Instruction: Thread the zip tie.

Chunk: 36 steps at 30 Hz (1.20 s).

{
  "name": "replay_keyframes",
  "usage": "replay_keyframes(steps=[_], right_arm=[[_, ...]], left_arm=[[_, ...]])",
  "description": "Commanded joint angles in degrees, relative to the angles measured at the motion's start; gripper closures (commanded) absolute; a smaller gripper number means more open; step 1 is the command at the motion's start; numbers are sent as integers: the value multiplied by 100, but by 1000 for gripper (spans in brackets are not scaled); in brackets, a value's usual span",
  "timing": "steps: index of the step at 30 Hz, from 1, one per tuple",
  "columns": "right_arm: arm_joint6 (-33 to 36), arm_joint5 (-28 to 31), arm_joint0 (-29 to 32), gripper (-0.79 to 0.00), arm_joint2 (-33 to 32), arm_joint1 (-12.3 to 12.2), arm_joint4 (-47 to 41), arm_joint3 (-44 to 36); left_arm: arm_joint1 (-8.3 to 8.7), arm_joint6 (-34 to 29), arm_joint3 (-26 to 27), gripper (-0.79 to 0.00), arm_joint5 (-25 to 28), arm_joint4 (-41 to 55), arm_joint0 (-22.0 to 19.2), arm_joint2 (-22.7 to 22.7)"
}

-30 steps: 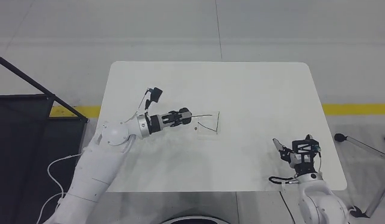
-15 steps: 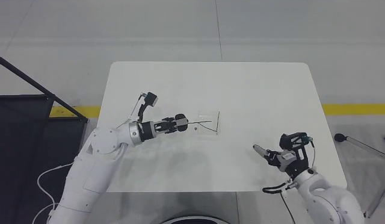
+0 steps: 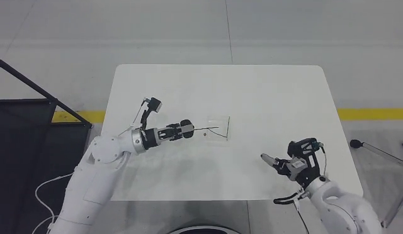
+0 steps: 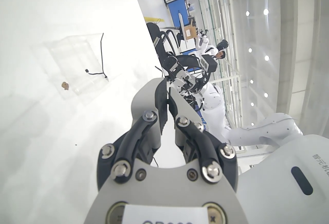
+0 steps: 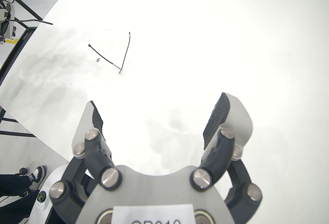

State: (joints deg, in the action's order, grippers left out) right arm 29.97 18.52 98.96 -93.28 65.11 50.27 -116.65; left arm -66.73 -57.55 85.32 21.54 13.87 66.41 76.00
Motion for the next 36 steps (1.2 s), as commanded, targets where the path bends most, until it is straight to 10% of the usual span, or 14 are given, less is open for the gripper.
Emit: replay_keyframes(steps=[1, 16, 36], right_arm=[[175, 294, -130, -785, 40, -6, -652, 140], [3317, 833, -2055, -785, 947, -95, -6246, 1944], [3608, 687, -2661, -785, 1474, -75, -6763, 2761]], left_arm=[[-7, -249, -24, 0, 26, 453, -19, -67], [-28, -485, -279, 0, 190, 549, -276, -504], [-7, -316, 52, 0, 199, 290, -146, -668]])
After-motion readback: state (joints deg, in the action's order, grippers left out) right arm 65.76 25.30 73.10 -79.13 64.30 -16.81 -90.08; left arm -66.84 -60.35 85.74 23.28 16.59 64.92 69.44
